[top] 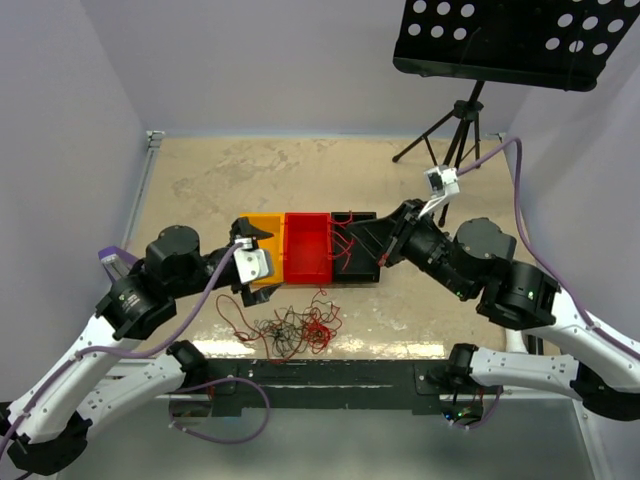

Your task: Untangle the cables

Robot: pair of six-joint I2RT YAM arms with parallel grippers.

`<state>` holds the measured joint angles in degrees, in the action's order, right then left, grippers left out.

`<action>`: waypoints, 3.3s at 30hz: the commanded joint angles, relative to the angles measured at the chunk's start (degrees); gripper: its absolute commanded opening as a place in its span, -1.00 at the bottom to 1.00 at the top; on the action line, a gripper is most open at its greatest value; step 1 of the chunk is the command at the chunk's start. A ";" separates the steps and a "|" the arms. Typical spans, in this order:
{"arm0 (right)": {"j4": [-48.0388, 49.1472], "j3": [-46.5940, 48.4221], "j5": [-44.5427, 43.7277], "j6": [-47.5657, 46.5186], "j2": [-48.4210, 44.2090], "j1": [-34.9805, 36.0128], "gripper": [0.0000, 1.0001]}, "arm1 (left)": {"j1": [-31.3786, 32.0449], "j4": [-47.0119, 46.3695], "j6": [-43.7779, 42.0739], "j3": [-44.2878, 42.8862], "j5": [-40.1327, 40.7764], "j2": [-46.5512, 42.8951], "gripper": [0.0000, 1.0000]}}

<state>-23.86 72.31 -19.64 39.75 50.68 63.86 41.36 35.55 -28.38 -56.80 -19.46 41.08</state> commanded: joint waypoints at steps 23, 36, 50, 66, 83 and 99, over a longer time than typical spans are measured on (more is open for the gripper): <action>13.04 17.15 11.20 -3.89 4.87 0.22 -1.00 | 1.79 -48.22 31.12 21.02 -37.75 10.51 0.86; 12.87 4.17 8.92 -0.99 2.85 0.22 -1.00 | 0.74 -41.01 25.13 13.30 -32.74 7.53 -1.00; 15.41 -23.70 10.84 2.61 -8.04 0.22 0.07 | -1.11 -27.64 19.16 -1.38 -20.71 4.62 -1.00; 24.04 -27.32 12.45 0.86 -1.46 0.22 0.01 | -1.99 -25.36 9.14 -15.28 -15.17 8.31 -1.00; 8.48 -21.60 -4.88 2.61 -10.85 0.22 0.34 | -1.99 -42.84 17.83 -8.33 -8.57 20.17 -1.00; -2.86 -20.11 -11.82 5.87 -12.62 0.22 0.29 | -1.55 -53.66 21.53 -10.87 -2.86 39.33 -1.00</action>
<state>-23.79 50.43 -27.29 43.86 36.86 63.88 39.77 -12.36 -7.46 -63.81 -24.62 77.32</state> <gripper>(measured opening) 0.643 0.019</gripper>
